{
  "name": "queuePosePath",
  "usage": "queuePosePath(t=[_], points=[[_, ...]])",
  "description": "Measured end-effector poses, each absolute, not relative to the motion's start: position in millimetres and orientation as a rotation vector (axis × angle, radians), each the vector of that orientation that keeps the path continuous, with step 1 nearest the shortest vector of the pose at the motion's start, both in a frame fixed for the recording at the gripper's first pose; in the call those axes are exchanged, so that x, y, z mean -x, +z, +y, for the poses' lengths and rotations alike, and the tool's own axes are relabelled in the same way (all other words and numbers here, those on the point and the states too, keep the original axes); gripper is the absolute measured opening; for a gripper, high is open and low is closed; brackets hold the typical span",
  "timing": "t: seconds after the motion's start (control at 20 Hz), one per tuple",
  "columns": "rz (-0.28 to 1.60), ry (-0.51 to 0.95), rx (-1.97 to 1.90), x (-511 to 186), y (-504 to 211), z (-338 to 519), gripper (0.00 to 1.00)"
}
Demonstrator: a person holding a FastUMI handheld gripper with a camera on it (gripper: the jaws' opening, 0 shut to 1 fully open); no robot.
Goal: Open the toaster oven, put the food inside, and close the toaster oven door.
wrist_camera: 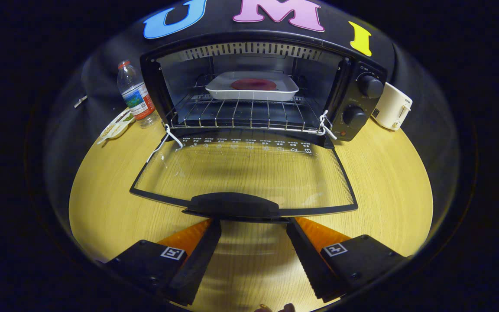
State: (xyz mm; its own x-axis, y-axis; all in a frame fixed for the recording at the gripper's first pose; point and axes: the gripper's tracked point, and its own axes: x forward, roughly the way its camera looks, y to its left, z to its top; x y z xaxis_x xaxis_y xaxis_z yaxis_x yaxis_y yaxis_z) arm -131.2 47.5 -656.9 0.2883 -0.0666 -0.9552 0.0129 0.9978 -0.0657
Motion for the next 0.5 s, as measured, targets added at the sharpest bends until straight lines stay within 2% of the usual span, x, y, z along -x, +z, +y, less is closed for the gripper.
queuePosePath(t=[0.2,0.5], points=[[1.241,-0.01,0.116,125.1,-636.9,53.3,0.99],[1.119,-0.021,0.022,109.7,-593.2,54.0,0.98]])
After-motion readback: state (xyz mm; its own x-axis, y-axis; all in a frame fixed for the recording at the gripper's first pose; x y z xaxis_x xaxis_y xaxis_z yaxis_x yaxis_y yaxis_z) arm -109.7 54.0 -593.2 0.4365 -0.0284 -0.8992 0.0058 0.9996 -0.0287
